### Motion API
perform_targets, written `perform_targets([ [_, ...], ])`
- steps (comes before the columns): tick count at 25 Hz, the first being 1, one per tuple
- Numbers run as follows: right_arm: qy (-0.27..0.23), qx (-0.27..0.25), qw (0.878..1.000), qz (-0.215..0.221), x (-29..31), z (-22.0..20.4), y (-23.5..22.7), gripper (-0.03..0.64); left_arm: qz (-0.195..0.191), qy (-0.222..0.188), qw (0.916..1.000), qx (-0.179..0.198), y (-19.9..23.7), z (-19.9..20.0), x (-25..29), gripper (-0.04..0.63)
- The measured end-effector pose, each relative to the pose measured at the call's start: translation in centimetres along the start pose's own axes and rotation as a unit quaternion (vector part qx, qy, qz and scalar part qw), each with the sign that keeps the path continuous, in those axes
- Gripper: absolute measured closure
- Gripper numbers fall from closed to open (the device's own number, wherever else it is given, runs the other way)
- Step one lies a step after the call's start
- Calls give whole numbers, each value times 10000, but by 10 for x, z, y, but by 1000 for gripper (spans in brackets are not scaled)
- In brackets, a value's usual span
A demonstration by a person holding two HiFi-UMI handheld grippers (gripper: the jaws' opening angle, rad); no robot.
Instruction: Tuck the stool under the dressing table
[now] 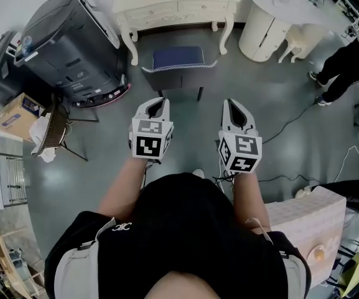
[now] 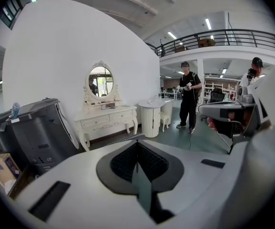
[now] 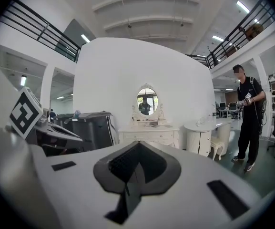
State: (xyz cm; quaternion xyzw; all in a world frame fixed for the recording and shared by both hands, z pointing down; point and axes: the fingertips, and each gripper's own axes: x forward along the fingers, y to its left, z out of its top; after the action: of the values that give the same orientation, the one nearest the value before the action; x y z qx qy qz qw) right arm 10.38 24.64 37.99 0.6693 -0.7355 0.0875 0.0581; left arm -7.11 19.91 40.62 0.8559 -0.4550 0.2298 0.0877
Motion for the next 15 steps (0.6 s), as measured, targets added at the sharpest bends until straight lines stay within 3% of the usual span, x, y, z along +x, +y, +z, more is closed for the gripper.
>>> perform_targets([
  [8, 262, 140, 9996, 19, -13, -24, -50, 609, 159, 135, 9998, 44, -41, -1, 14, 589],
  [15, 416, 8, 9989, 224, -12, -35, -61, 609, 172, 217, 9996, 60, -63, 2, 26, 589],
])
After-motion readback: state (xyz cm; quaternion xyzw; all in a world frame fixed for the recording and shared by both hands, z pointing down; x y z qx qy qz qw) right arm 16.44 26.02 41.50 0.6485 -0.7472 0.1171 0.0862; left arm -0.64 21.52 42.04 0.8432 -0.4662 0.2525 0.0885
